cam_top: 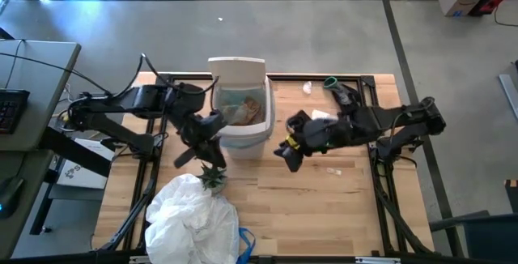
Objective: Place trash/remove bag and relplace
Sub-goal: Move the trash bin to the top of the table
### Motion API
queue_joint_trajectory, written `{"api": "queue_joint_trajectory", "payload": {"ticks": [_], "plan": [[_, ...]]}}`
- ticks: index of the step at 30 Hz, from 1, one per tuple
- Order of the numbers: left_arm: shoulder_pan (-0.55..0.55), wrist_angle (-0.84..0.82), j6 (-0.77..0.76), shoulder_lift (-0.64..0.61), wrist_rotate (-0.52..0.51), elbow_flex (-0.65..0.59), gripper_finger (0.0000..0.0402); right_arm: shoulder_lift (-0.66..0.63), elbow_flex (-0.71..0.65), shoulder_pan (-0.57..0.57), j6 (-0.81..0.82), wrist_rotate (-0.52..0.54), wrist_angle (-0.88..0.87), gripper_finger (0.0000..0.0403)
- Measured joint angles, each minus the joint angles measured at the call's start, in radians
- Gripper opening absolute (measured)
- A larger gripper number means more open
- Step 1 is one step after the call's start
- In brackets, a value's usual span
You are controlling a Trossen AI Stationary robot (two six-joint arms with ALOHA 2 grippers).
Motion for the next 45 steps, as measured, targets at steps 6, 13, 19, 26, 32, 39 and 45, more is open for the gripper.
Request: {"api": "queue_joint_trajectory", "payload": {"ticks": [6, 13, 19, 26, 32, 39, 45], "plan": [[0.022, 0.213, -0.048, 0.075, 0.063, 0.000, 0.0000, 0.015, -0.007, 0.093, 0.252, 0.133, -0.289, 0.0161], [0.020, 0.276, -0.060, 0.152, 0.171, 0.000, 0.0000, 0.096, -0.007, 0.183, 0.587, 0.203, -0.585, 0.0161], [0.021, 0.292, -0.060, 0.214, 0.175, 0.000, 0.0000, 0.195, -0.007, 0.203, 0.649, 0.168, -0.549, 0.0161], [0.014, 0.291, -0.060, 0.245, 0.259, 0.000, 0.0000, 0.302, -0.007, 0.139, 0.480, 0.141, -0.349, 0.0161], [0.008, 0.197, -0.045, 0.245, 0.307, 0.000, 0.0000, 0.328, -0.008, 0.087, 0.412, 0.094, -0.311, 0.0161], [0.008, -0.024, 0.056, 0.245, 0.122, 0.000, 0.0000, 0.327, -0.008, 0.085, 0.363, 0.114, -0.321, 0.0161], [0.044, -0.141, 0.094, 0.245, -0.015, 0.000, 0.0000, 0.327, -0.008, 0.077, 0.346, 0.122, -0.323, 0.0161]]}}
